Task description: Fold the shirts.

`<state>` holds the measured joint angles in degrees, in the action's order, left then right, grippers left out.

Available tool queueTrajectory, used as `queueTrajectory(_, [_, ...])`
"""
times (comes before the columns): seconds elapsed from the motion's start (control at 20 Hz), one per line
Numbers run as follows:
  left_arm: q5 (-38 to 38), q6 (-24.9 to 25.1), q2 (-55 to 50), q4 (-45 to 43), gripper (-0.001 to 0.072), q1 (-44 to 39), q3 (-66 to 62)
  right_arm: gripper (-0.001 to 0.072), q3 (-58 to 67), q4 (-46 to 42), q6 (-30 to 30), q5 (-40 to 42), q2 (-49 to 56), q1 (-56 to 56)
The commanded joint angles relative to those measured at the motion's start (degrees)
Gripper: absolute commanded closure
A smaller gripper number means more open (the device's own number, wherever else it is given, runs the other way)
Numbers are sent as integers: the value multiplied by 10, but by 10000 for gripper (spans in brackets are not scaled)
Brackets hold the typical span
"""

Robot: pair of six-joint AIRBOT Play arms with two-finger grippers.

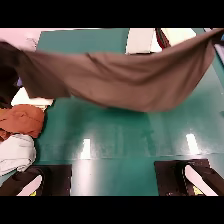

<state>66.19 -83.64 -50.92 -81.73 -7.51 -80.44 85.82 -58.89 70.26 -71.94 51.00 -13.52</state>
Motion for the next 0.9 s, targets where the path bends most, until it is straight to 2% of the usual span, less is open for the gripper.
queueTrajectory(0.0, [63, 24, 3, 81, 681, 0, 137, 700, -55, -23, 5, -33, 21, -5])
queueTrajectory(0.15, [67, 33, 3, 88, 681, 0, 236, 700, -119, -52, 9, -31, 41, -5])
queueTrajectory(0.25, [90, 56, 3, 96, 681, 0, 281, 699, -152, -57, 9, -31, 41, -5])
queueTrajectory(0.4, [119, 104, 3, 174, 677, 0, 327, 699, -188, -57, 9, -15, 26, -5])
queueTrajectory(0.45, [116, 121, 3, 213, 504, 0, 335, 699, -197, -57, 9, -9, 20, -5])
queueTrajectory(0.5, [102, 136, 3, 254, 239, 0, 336, 699, -200, -57, 9, -7, 15, -5])
queueTrajectory(0.55, [75, 139, 3, 279, 198, 0, 331, 699, -200, -57, 9, -6, 12, -5])
queueTrajectory(0.75, [-129, 134, -1, 266, 200, 0, 269, 699, -200, -56, 13, -7, 12, -5])
queueTrajectory(0.85, [-185, 131, -33, 268, 200, 0, 240, 699, -200, -56, 13, -7, 12, -5])
